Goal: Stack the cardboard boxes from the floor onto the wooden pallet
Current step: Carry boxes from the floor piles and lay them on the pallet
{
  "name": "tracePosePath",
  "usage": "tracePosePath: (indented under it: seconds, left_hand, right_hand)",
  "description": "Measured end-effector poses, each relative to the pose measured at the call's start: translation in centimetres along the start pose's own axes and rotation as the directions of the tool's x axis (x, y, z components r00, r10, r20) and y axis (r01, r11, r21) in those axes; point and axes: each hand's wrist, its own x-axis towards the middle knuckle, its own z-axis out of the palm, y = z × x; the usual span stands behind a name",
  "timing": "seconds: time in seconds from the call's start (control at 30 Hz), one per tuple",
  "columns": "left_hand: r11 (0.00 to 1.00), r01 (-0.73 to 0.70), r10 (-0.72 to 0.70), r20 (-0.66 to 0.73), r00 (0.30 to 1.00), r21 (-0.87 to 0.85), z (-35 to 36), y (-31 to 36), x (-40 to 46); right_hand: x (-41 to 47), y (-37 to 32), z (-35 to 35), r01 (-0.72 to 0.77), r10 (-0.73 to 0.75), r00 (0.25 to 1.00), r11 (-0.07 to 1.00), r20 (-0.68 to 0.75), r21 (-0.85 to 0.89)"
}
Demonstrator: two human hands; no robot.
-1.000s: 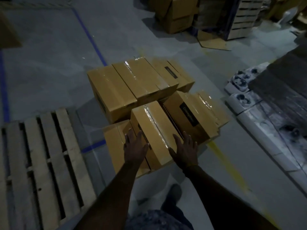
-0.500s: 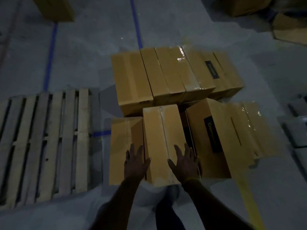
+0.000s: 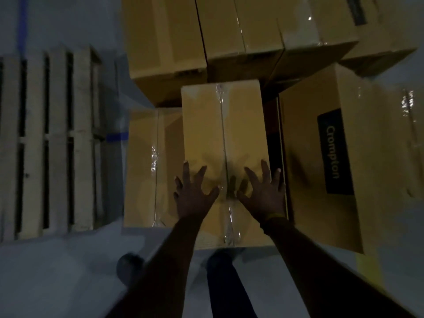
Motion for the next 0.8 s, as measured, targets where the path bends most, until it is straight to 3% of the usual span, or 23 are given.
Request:
tracePosePath:
  seconds: [0.23, 0.47, 0.6, 0.8]
  left_hand:
    - [0.991, 0.025, -0.024, 0.009, 1.0, -0.13, 4.3, -2.2, 1.8]
    - [0.996, 0.03, -0.02, -0.121, 0.992, 0.085, 1.9, -0.8, -1.5]
    - [0.989, 0.068, -0.049, -0.146, 0.988, 0.129, -3.1, -0.8, -6.7]
    - [0.983, 0.147, -0.122, -0.206, 0.971, 0.112, -11.9, -3.9, -17.4]
  right_hand:
    - [3.8, 2.3, 4.8, -0.115, 0.112, 0.993, 0.949, 0.026, 0.295]
    - [-0.5, -0.7, 3.1, -0.04, 0.05, 0.985, 0.997, -0.165, 0.063]
    - [-5.7, -3.7, 0.5, -0.001, 0.018, 0.988, 0.994, -0.152, 0.112]
    - [-15.8, -10.5, -3.0, 0.12, -0.116, 0.985, 0.992, -0.127, 0.028]
